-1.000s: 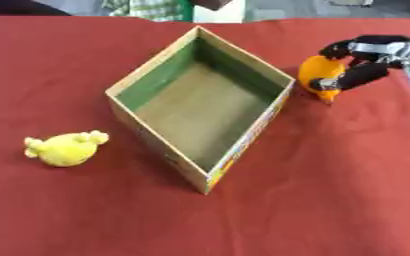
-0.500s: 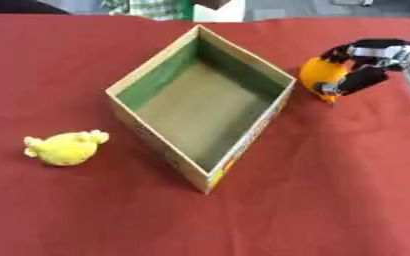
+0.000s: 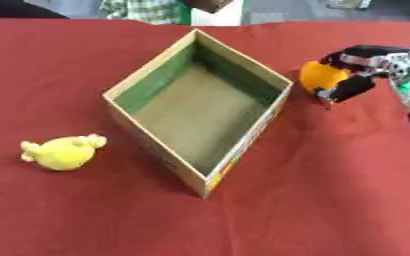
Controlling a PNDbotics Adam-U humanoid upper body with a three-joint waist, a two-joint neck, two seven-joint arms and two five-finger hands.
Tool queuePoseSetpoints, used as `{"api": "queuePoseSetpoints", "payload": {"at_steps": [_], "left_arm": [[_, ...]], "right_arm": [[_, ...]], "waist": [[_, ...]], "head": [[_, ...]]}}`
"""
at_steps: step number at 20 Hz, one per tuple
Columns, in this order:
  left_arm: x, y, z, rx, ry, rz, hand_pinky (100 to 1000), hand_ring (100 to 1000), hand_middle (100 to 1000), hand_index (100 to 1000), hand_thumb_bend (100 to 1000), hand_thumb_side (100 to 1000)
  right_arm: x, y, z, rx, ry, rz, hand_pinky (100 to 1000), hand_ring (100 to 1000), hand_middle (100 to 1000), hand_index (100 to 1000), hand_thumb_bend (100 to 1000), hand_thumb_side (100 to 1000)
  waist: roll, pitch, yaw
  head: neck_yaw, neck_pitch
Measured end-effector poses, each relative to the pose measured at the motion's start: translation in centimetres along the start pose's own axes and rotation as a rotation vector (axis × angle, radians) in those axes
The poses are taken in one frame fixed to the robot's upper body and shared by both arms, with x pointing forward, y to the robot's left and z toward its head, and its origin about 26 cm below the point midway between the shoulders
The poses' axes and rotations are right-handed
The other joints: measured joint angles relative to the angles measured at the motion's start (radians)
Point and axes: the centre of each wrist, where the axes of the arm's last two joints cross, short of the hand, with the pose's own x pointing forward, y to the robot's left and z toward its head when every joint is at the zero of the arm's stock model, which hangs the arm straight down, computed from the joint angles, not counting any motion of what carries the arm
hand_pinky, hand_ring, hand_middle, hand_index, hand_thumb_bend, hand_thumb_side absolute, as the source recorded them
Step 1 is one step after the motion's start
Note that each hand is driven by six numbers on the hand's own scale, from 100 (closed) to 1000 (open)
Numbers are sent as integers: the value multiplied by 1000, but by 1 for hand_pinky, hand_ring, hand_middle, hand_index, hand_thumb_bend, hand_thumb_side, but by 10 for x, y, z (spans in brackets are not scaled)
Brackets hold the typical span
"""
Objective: Pick up objects on the table and place them in the box.
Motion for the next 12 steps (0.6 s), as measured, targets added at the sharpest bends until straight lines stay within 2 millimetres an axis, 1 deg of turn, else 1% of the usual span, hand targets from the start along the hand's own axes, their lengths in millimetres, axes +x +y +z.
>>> {"api": "queuePoseSetpoints", "payload": {"at_steps": [2,3,4,5,6,8,10,12], "left_arm": [[0,0,0,0,0,0,540,726,731,768,100,599],[0,0,0,-1,0,1,540,726,731,767,100,599],[0,0,0,0,0,2,540,726,731,767,100,599],[0,0,0,0,0,3,540,726,731,767,100,598],[0,0,0,0,1,5,540,726,731,766,100,598],[0,0,0,1,2,9,540,727,731,766,100,597],[0,-1,0,2,3,13,541,727,731,766,100,598],[0,-1,0,3,4,15,541,727,731,766,100,596]], "right_arm": [[1,-2,0,-15,1,8,807,848,662,811,100,412],[1,-2,0,-23,2,9,799,829,616,776,100,377],[1,-1,-1,-31,1,9,792,820,594,753,100,357],[2,-1,-1,-39,1,10,779,799,552,709,100,320],[3,-1,-2,-50,1,11,771,789,533,695,100,314],[3,-1,-2,-76,4,10,736,745,475,634,100,253],[4,-1,-2,-110,7,8,688,680,415,562,100,180],[5,-1,-2,-158,11,7,647,631,375,509,100,115]], "waist": [[0,0,0],[0,1,0],[0,1,0],[0,1,0],[-1,1,0],[-1,1,1],[-2,1,1],[-3,1,1]], "head": [[0,0],[0,0],[0,0],[0,0],[0,0],[0,0],[0,0],[0,0]]}}
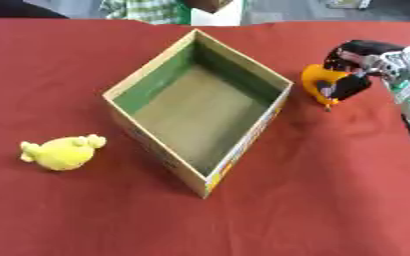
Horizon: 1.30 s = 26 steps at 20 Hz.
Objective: Pick up objects on the table and place them in the box.
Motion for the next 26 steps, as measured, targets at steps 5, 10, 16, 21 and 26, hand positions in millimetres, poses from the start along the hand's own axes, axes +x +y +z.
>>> {"api": "queuePoseSetpoints", "payload": {"at_steps": [5,10,16,21,26], "left_arm": [[0,0,0,0,1,3,542,727,730,766,100,595],[0,0,0,0,1,4,541,727,730,766,100,592],[0,0,0,0,1,4,542,727,730,766,100,591],[0,0,0,1,2,3,542,727,730,766,100,591],[0,0,-1,3,7,-5,542,722,728,768,100,553]], "right_arm": [[4,-2,1,-169,15,5,585,571,327,437,100,160],[11,-6,6,-332,2,13,566,549,312,415,100,315],[20,-25,21,-467,-33,35,550,530,290,378,100,322],[32,-43,38,-545,-76,25,548,523,285,378,100,327],[51,-69,51,-641,-145,-12,551,519,303,391,100,334]], "waist": [[0,0,1],[0,-2,0],[-4,-8,-3],[-4,-9,-4],[-3,-22,-7]], "head": [[0,0],[1,0],[1,0],[4,1],[4,10]]}}
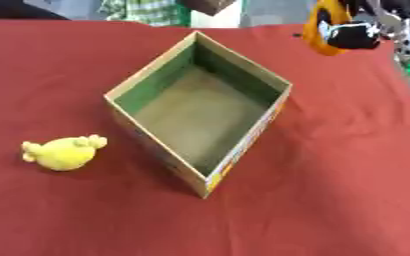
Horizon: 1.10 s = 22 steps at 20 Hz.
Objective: Pick up objects on the table and place them in the box.
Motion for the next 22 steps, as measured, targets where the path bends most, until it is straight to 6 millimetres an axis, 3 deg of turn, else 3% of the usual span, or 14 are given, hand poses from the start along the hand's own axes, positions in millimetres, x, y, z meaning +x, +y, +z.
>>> {"api": "queuePoseSetpoints", "payload": {"at_steps": [5,12,22], "left_arm": [[6,4,-13,-4,-36,-59,545,716,729,772,100,527],[11,-1,-19,-34,-57,-105,545,715,729,772,100,525],[13,-3,-21,-41,-58,-105,545,716,729,771,100,525]], "right_arm": [[30,-29,-3,-54,-75,-73,554,519,304,395,100,332],[81,-49,-2,-18,-211,-205,561,520,308,405,100,319],[125,-27,3,134,-317,-336,568,517,305,416,100,297]], "waist": [[1,-14,-6],[2,-27,-8],[19,-22,-4]], "head": [[-6,15],[-15,39],[-22,29]]}}
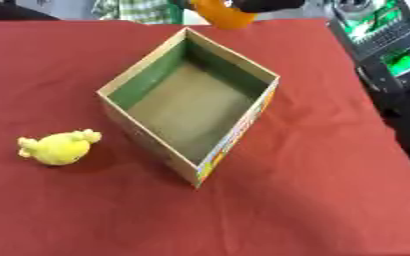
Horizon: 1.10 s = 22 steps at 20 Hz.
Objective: Pick up objects on the table and place them in the box.
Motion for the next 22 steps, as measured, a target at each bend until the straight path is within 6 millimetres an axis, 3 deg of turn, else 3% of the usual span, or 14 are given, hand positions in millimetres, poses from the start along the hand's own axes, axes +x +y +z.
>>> {"api": "queuePoseSetpoints", "payload": {"at_steps": [11,12,13,22], "left_arm": [[0,0,0,-5,6,0,543,718,729,769,100,529],[0,0,0,-6,7,0,543,718,729,769,100,529],[0,0,0,-6,7,0,543,719,729,769,100,528],[0,-2,0,-11,13,6,542,719,728,768,100,530]], "right_arm": [[8,48,-3,117,-10,-95,569,521,312,425,100,294],[8,52,-3,126,-8,-94,570,523,313,428,100,153],[7,57,-3,135,-5,-92,573,527,320,434,100,291],[2,90,-10,233,32,-22,619,592,429,567,100,247]], "waist": [[6,6,-1],[5,6,0],[5,6,0],[1,8,0]], "head": [[-8,-16],[-8,-16],[-8,-16],[-8,-16]]}}
